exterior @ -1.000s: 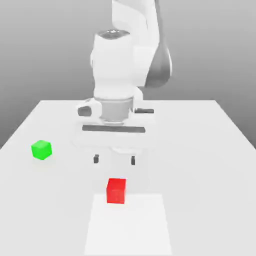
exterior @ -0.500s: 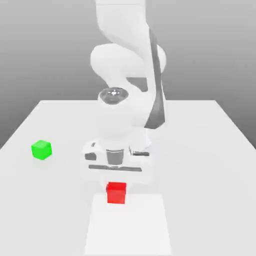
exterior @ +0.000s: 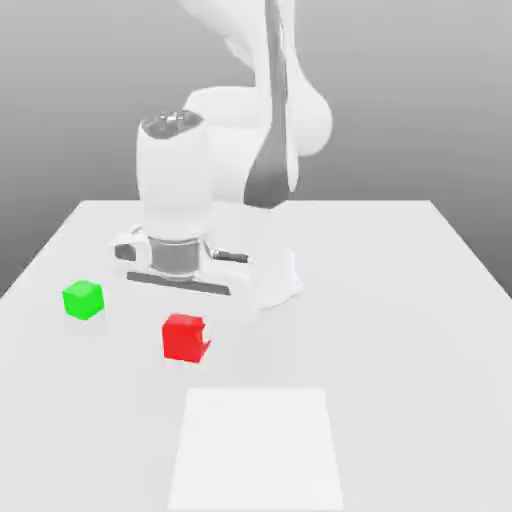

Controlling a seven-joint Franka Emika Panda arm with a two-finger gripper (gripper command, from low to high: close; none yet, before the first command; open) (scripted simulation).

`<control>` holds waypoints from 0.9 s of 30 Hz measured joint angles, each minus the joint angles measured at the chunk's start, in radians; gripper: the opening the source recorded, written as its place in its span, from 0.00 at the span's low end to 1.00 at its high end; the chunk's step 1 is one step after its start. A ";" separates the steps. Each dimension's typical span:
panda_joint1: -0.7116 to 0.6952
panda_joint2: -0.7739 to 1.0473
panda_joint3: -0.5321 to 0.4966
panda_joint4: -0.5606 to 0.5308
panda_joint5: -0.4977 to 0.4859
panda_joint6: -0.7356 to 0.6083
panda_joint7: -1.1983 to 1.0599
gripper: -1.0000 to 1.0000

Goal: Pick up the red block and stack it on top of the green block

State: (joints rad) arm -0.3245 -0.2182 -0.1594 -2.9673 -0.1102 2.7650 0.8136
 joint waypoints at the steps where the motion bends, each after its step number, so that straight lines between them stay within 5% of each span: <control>1: -0.035 -0.009 -0.020 0.002 -0.014 -0.009 0.003 0.00; 16: -0.564 -0.081 -0.327 0.029 -0.190 -0.108 0.020 0.00; 27: -0.533 0.046 -0.395 0.034 -0.106 0.021 -0.040 0.00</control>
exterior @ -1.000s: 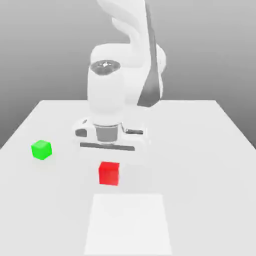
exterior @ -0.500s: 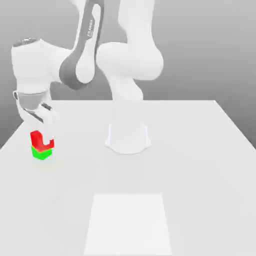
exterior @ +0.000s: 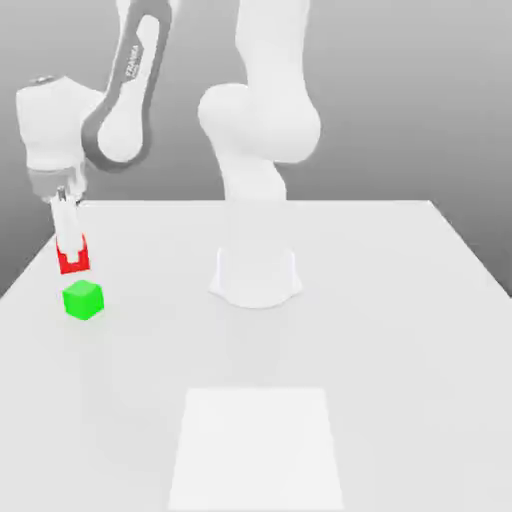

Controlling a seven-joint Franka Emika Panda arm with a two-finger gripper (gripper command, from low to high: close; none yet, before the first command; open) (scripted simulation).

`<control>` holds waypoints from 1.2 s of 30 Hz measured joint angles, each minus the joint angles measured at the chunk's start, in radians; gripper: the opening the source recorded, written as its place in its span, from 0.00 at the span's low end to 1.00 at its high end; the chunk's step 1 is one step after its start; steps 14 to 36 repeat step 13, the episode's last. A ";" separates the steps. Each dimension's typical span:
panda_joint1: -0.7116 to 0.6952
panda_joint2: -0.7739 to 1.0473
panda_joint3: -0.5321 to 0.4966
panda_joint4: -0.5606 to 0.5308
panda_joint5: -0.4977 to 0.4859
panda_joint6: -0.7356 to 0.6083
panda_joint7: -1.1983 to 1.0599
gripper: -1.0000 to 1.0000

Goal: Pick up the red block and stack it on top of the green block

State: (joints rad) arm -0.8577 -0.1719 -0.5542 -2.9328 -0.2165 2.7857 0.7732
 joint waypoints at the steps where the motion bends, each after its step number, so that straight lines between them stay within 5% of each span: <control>1: 0.008 0.014 -0.004 0.000 0.013 0.014 -0.009 0.00; 12: 0.095 0.185 -0.014 0.001 0.268 0.158 -0.186 0.00; 13: 0.095 0.194 -0.007 0.001 0.288 0.165 -0.201 1.00; 36: 0.095 0.194 -0.007 0.001 0.288 0.165 -0.201 1.00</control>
